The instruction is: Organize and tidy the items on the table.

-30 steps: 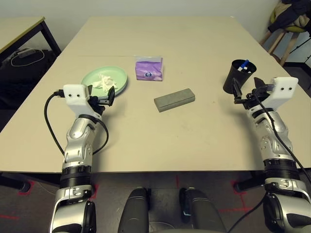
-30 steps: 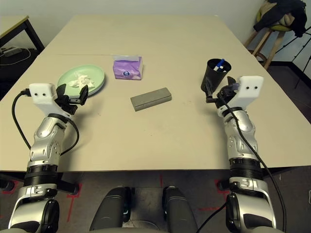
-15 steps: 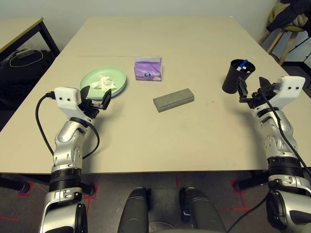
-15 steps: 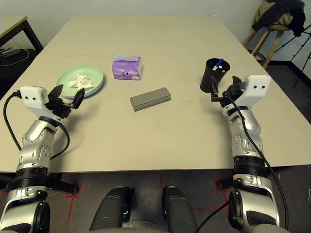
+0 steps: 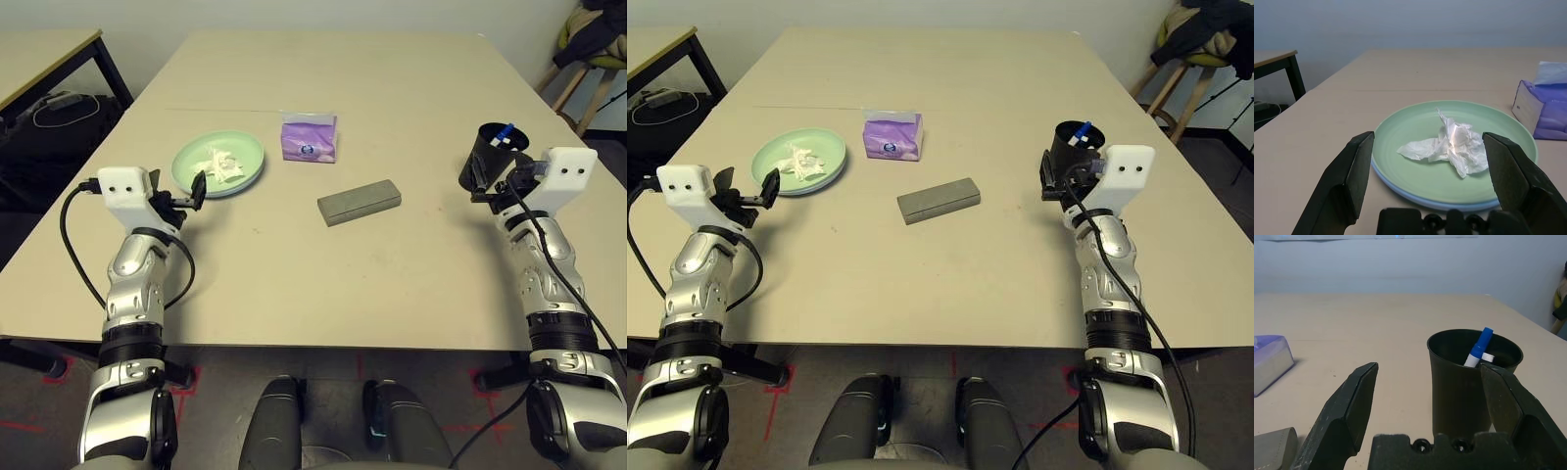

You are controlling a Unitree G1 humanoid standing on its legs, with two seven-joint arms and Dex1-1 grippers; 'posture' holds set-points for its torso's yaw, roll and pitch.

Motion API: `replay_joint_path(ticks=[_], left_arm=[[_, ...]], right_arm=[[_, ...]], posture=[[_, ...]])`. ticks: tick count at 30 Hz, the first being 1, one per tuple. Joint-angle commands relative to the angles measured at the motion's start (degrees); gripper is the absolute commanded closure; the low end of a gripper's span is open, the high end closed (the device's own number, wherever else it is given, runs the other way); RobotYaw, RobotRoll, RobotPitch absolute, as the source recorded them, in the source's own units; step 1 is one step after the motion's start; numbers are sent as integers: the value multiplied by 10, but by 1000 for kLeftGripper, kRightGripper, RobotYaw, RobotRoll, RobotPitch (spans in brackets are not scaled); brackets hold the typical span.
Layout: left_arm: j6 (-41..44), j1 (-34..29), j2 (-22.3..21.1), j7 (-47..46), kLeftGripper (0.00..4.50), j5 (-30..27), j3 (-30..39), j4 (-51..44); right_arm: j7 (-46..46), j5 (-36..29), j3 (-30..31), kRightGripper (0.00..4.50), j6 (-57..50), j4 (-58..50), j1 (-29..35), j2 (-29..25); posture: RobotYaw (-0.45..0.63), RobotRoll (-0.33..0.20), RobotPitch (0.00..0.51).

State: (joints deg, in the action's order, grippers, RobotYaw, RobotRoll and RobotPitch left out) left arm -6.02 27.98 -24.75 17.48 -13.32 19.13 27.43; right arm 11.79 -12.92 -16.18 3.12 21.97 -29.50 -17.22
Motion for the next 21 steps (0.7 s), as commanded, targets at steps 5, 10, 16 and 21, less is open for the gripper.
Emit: replay_joint_path(ticks=[5,10,16,21], left_arm=[[-11,-9,-7,13,0,-3,0,9],[-8,-7,-13,21,0,-3,1,8],[-5,0,-20,28,0,-6,2,13],[-3,-1,-22,30,0,-7,3,9]], right_arm=[[-9,8,7,21,10,-6,8,12],[-26,19,6,21,9,-10,16,19],[-54,36,9,21,0,6,11,19],[-55,35,12,21,-1,20,4,19]], posture=[[193,0,120],[206,0,119],[212,0,118],[223,0,122]])
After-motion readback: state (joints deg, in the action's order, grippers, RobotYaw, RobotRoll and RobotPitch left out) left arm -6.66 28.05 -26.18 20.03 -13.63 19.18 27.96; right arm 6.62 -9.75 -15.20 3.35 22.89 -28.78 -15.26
